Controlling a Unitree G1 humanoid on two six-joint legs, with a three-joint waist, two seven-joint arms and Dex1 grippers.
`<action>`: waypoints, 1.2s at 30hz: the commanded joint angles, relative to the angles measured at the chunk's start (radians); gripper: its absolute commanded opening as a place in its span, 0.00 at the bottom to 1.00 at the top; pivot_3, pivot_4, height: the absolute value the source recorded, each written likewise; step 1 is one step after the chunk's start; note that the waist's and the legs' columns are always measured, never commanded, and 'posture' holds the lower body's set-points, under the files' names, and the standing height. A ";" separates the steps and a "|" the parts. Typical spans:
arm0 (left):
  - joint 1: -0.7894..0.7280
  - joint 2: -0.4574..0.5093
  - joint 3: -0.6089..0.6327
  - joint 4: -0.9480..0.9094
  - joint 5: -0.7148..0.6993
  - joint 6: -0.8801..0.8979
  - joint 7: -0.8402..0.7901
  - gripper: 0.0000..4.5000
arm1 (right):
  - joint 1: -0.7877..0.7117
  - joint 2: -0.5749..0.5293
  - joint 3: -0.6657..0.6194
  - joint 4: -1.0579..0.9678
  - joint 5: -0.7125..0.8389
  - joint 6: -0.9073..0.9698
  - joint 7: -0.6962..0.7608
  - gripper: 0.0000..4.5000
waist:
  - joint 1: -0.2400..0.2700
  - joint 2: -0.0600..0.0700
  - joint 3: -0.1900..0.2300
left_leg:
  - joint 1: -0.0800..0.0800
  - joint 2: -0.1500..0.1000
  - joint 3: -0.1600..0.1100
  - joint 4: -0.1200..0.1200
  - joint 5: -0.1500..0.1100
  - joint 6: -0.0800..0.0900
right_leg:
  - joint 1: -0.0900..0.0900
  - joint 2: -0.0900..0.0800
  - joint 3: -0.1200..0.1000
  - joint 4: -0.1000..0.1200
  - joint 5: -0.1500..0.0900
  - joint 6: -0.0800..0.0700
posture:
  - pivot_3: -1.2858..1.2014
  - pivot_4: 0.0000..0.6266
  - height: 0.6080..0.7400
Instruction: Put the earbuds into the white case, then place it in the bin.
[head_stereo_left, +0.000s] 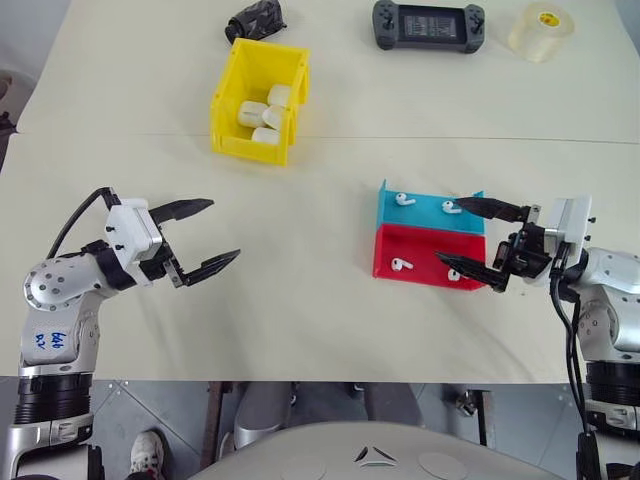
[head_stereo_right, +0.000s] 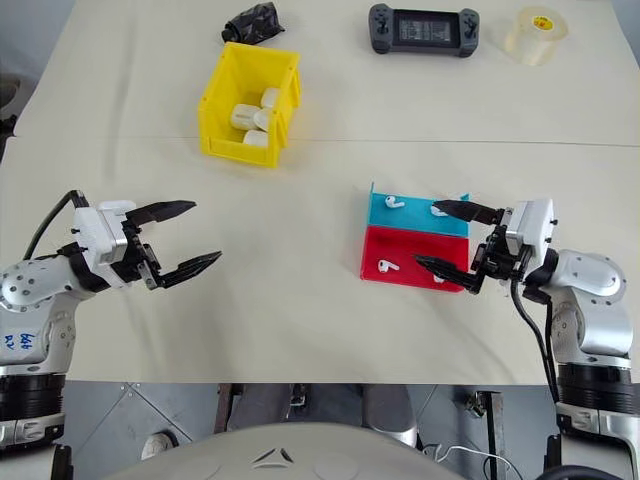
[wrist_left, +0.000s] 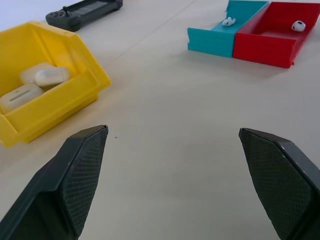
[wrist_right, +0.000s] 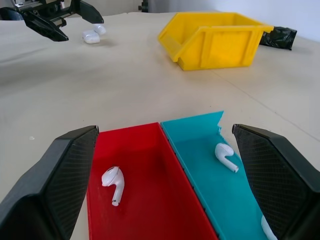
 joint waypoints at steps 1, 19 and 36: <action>0.010 -0.003 0.038 -0.031 -0.007 -0.016 0.028 0.99 | -0.003 0.009 -0.001 -0.023 0.009 -0.014 0.001 1.00 | 0.001 0.000 0.000 | 0.000 0.000 0.000 0.000 0.000 0.000 | 0.000 0.000 0.000 0.000 0.000 0.000 | 0.52 0.24 1.00; 0.463 -0.261 0.387 -0.437 -0.079 0.405 0.661 0.99 | -0.039 0.162 0.181 -0.219 -0.001 -0.111 -0.003 1.00 | 0.010 0.000 0.000 | 0.000 -0.002 -0.012 0.000 0.000 -0.001 | 0.006 -0.003 -0.009 -0.003 0.000 -0.001 | 0.52 0.24 1.00; -0.180 -0.024 0.402 -0.463 -0.242 1.591 1.023 0.99 | -0.031 0.110 0.181 -0.226 0.032 -0.062 0.008 1.00 | 0.015 -0.001 0.000 | -0.001 -0.003 -0.011 0.000 0.001 -0.002 | 0.003 -0.001 -0.008 0.003 -0.001 -0.002 | 0.52 0.24 1.00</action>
